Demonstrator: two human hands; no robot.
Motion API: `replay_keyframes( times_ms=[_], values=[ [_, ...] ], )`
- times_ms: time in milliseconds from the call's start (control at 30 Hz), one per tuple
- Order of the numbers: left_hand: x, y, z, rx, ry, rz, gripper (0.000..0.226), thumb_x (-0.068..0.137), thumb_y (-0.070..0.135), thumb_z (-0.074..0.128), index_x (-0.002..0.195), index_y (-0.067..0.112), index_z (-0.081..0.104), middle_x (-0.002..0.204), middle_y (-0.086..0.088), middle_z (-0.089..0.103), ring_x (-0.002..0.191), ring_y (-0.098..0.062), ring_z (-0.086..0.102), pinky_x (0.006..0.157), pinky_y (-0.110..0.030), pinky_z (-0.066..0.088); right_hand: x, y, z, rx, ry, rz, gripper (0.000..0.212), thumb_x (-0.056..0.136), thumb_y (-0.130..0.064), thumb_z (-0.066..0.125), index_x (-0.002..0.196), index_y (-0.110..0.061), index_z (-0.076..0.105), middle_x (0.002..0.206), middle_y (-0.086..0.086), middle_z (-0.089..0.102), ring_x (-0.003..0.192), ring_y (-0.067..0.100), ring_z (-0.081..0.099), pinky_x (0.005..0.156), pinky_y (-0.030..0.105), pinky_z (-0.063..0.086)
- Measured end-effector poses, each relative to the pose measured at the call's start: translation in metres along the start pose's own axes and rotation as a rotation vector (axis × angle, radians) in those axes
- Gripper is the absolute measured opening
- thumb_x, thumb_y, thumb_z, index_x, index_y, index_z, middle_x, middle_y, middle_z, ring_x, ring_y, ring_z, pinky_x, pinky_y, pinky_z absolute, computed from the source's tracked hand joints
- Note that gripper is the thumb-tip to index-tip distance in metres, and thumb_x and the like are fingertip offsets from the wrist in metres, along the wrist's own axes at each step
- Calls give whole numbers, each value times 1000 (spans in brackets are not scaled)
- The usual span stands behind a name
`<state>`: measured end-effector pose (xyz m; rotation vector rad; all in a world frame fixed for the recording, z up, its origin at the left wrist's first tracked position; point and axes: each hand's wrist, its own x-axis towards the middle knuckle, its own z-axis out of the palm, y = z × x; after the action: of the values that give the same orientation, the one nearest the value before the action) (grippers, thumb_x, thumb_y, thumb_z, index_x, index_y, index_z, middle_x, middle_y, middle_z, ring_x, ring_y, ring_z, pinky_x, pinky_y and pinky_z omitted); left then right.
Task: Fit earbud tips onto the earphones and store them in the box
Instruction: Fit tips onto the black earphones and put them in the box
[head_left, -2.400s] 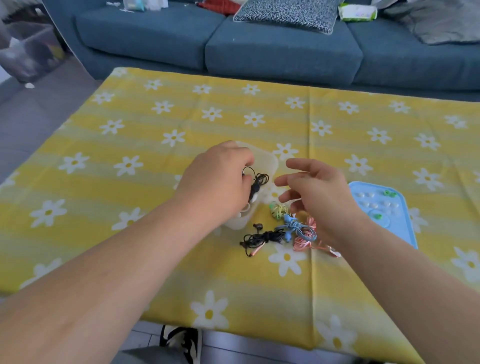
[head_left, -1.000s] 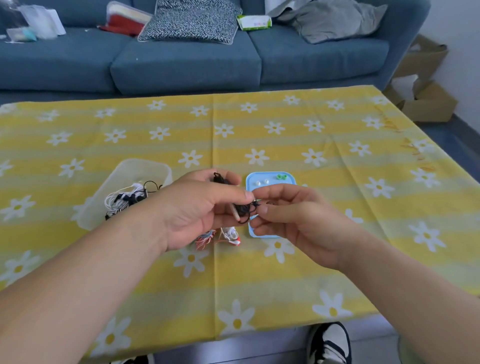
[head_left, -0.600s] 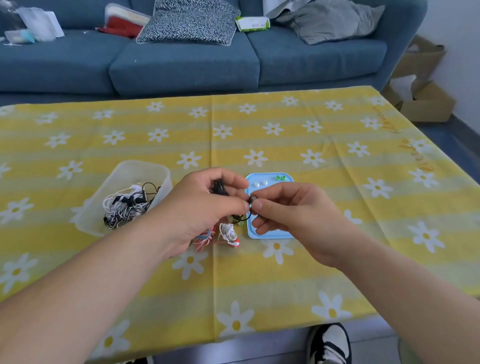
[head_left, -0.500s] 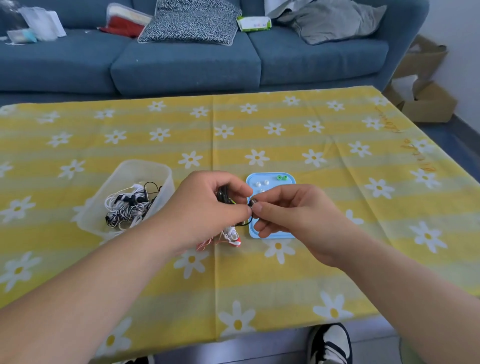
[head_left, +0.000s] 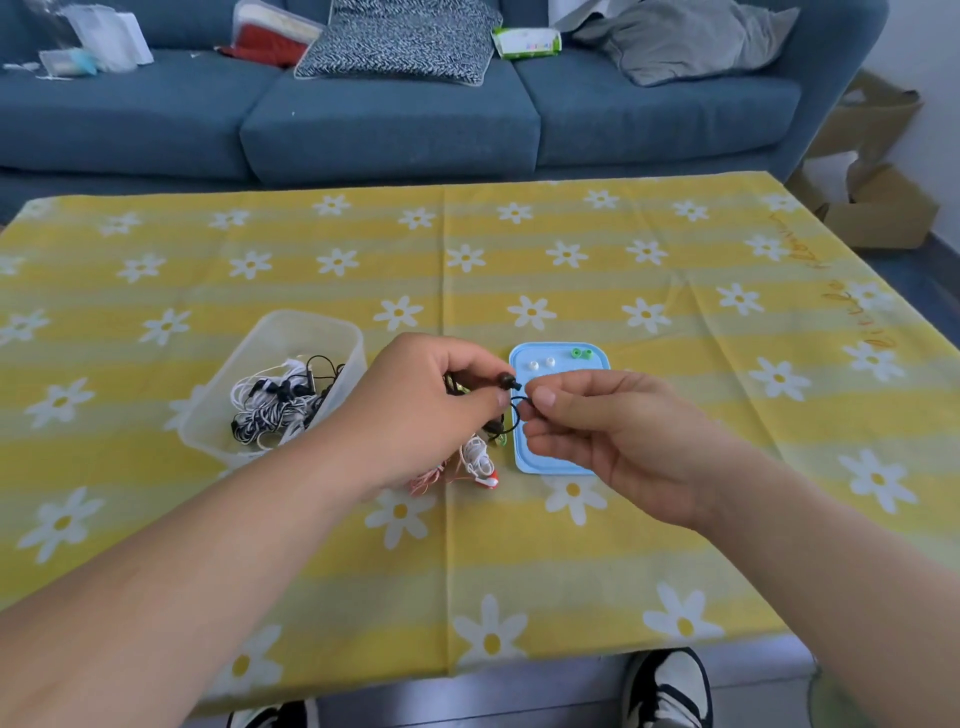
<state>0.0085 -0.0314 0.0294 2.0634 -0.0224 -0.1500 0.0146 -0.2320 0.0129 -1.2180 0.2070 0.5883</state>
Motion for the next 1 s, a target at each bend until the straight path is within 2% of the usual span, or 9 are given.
replay_keyframes(
  times_ms=[100,167,267,333,433,533,667,900,1000],
  values=[
    [1,1,-4,-54,-17,-23,14,90,13,77,92,27,81,84,13,78,78,-5,75,77,-23,58,0,-3,-1,137,-34,42,29,87,16,59,113,9,70,106,26,74,89,29,76,80,32,63],
    [1,1,-6,-85,-26,-38,13,90,15,76,91,27,81,84,11,79,82,-11,75,80,-26,59,0,-4,0,146,-57,36,30,90,17,55,115,9,69,105,25,74,90,29,76,80,32,63],
    [1,3,-5,-108,-25,-57,7,88,19,79,90,25,82,83,3,80,83,-22,75,81,-35,60,-1,-4,1,89,-49,4,24,93,8,58,113,5,71,96,20,74,81,25,75,73,30,63],
    [1,3,-5,-173,-12,-77,4,85,21,82,89,20,81,80,1,80,75,-15,76,74,-28,60,-2,-4,1,36,-37,-13,22,93,2,62,113,4,72,88,15,71,74,23,71,69,29,61],
    [3,1,-3,-292,-1,-108,7,84,19,83,89,17,80,78,2,79,71,-7,72,67,-17,56,-1,-5,1,6,-26,-13,27,85,-4,71,111,5,72,85,15,70,71,22,71,67,28,61],
    [3,-1,6,-319,-19,-91,5,88,19,79,93,18,78,86,-3,79,75,-8,71,67,-18,56,-2,-6,1,7,-7,-18,31,75,-10,77,102,4,72,82,16,70,65,21,71,62,27,60],
    [5,0,15,-338,-8,-59,7,92,20,74,98,18,77,89,-2,79,79,-6,74,70,-15,53,-1,-4,3,38,3,-4,42,75,-13,79,110,5,68,78,16,69,60,20,70,58,25,59],
    [12,2,31,-377,-10,-62,4,96,19,70,98,17,72,92,-5,78,78,-12,75,69,-22,58,1,-4,-7,76,35,-35,12,88,-6,70,97,1,71,80,13,71,65,18,68,60,26,59],
    [16,4,38,-454,-27,-74,4,97,17,69,100,14,71,89,-6,78,80,-17,76,72,-31,63,1,-3,-10,21,76,-41,4,90,-10,71,91,-6,72,77,7,68,62,15,61,58,27,55]
  ],
)
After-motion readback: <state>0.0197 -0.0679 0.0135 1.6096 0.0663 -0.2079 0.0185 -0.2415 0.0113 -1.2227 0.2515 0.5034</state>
